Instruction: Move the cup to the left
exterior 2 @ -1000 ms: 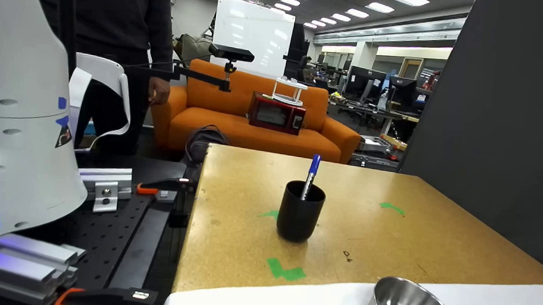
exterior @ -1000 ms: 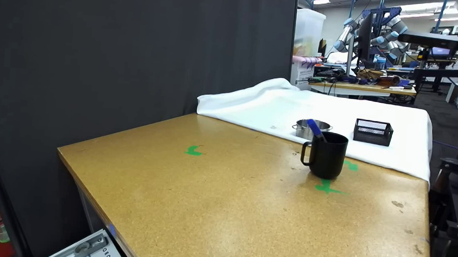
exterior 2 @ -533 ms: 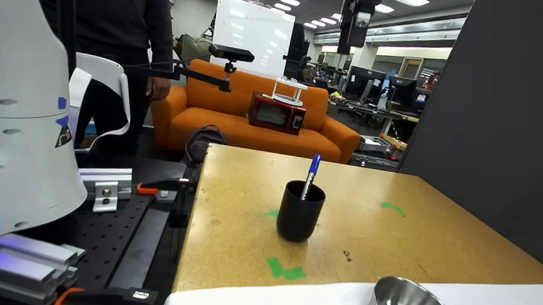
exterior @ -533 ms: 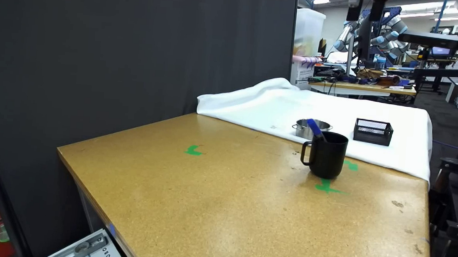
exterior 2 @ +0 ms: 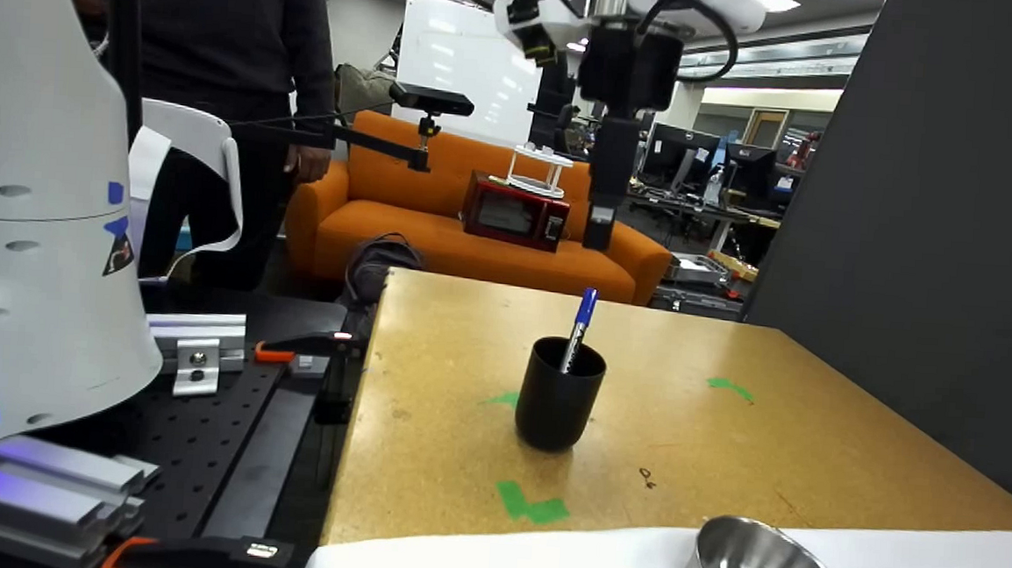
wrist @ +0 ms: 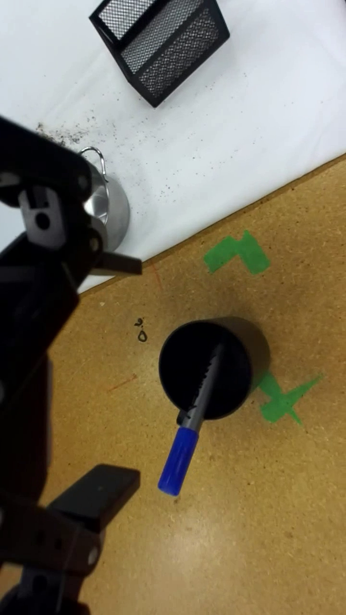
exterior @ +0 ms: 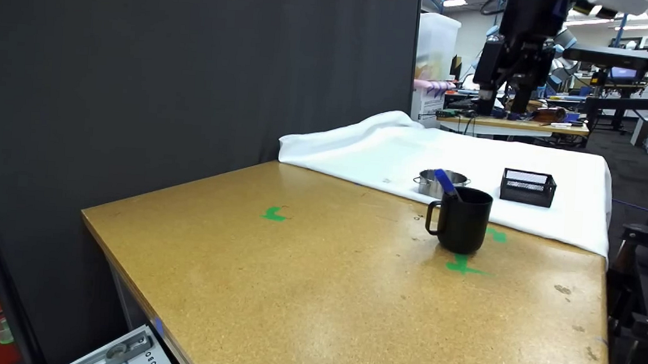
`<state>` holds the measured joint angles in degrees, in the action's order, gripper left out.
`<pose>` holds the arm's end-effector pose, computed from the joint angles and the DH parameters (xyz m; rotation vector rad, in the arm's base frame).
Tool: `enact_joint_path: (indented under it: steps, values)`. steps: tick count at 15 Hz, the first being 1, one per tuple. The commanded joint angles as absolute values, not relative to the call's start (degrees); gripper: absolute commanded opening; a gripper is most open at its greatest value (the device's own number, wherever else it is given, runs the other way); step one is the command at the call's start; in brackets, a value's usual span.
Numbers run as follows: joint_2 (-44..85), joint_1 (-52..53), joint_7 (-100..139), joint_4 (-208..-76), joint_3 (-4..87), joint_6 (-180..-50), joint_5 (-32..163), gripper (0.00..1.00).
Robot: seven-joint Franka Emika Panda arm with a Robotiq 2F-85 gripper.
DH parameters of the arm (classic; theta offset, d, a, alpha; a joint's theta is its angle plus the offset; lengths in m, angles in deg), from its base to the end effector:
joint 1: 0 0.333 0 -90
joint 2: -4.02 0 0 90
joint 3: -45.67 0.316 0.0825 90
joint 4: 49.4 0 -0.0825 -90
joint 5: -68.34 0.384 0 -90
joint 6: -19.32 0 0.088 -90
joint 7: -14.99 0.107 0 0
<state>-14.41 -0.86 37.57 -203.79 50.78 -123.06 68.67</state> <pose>0.4030 0.0284 0.3432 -3.0929 0.5107 -0.1782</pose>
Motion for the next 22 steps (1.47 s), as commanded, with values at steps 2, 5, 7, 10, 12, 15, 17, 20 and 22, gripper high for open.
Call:
enact_joint_path:
  steps: [2, 5, 7, 10, 12, 15, 17, 20, 22]
  values:
    - [-10.2, -4.4, 47.8, -207.3, 54.4, -132.7, 62.2, 1.00]
    - [-7.4, -6.6, 58.7, -207.4, 57.0, -135.0, 54.7, 1.00]
    - [-5.2, -7.5, 65.8, -206.8, 57.8, -134.6, 49.3, 1.00]
    - [-2.3, -4.7, 66.6, -205.9, 55.4, -132.9, 50.2, 1.00]
    - [-3.5, -4.2, 67.2, -207.2, 54.9, -133.2, 49.5, 1.00]
    - [-2.9, -4.0, 67.2, -206.6, 54.7, -133.2, 49.5, 1.00]
    - [-2.9, -4.0, 67.2, -206.6, 54.7, -133.2, 49.5, 1.00]
    - [-1.0, -3.4, 65.4, -205.3, 54.3, -131.7, 51.1, 1.00]
    - [0.3, -2.9, 63.9, -204.7, 53.4, -131.7, 53.4, 1.00]
